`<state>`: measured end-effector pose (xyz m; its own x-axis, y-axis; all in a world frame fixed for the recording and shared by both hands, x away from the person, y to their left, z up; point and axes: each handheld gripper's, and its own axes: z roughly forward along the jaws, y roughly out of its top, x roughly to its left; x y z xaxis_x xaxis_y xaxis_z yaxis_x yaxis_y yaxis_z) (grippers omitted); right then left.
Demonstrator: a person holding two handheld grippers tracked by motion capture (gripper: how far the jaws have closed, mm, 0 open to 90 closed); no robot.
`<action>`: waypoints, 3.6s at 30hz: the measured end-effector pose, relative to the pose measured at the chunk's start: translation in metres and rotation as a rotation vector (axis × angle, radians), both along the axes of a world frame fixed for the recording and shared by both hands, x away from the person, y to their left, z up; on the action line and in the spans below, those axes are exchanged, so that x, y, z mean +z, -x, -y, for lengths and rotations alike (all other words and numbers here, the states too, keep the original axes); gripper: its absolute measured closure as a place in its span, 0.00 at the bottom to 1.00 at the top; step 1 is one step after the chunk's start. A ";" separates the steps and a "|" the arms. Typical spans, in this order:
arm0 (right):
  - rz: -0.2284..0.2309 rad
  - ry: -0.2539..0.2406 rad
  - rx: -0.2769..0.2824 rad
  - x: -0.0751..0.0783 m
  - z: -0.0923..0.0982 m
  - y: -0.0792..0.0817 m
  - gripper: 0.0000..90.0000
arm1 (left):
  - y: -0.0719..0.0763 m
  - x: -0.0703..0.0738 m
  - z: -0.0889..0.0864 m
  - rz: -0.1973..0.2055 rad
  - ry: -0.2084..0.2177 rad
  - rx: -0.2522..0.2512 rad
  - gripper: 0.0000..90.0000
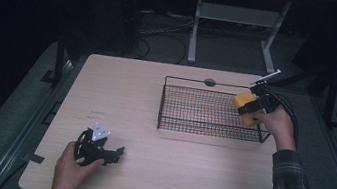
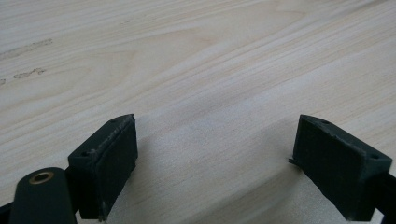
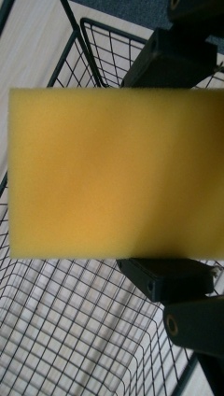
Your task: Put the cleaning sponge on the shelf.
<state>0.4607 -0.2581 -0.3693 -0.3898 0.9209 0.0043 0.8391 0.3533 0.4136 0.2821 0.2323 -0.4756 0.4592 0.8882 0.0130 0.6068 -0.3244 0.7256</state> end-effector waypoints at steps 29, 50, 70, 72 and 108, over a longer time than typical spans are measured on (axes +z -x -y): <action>-0.097 -0.028 0.008 -0.044 -0.010 -0.010 0.25 | 0.000 0.000 0.000 0.000 0.000 0.000 0.15; -0.075 -0.039 0.019 -0.033 -0.010 -0.001 0.20 | 0.000 0.000 0.000 -0.001 -0.001 0.000 0.15; 0.078 -0.117 0.051 -0.004 0.006 0.055 0.18 | -0.001 0.000 0.001 -0.002 -0.001 0.001 0.14; 0.094 -0.122 0.058 -0.004 0.007 0.064 0.18 | -0.001 0.000 0.001 -0.002 -0.001 0.001 0.14; 0.150 -0.136 0.109 -0.065 0.018 0.175 0.17 | -0.001 0.000 0.000 -0.001 -0.004 -0.002 0.14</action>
